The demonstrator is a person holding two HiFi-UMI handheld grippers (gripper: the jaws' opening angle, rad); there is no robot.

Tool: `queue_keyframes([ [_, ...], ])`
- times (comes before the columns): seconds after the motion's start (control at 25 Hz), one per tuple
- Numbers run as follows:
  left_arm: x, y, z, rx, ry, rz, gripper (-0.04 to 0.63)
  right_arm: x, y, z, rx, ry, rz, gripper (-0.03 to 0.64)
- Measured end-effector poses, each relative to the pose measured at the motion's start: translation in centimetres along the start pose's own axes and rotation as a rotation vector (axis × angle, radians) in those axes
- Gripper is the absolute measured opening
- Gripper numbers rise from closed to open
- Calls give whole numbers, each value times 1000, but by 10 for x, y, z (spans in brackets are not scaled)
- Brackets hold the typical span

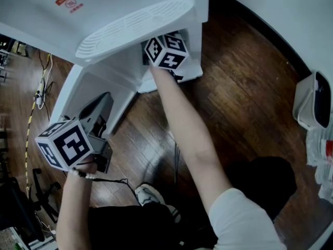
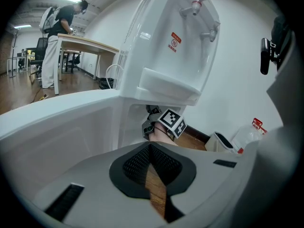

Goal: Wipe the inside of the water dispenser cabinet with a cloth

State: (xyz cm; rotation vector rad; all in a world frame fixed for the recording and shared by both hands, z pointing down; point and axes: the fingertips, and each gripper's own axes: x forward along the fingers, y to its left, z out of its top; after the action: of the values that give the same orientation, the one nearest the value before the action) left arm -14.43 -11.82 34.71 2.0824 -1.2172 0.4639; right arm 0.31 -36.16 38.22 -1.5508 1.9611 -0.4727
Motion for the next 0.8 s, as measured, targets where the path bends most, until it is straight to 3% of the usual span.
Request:
queue_keyframes([
  [0.2,1,0,0,0,0,1,-3,1,-3,2,5,-2,-9,46],
  [0.48,0,0,0,-3,-2,1,-3,-6,-52,-50,41,131,-158,46],
  [0.8,1,1,-1,-4,3,-2,-3,-15,-85,-90,120,250,-268,55],
])
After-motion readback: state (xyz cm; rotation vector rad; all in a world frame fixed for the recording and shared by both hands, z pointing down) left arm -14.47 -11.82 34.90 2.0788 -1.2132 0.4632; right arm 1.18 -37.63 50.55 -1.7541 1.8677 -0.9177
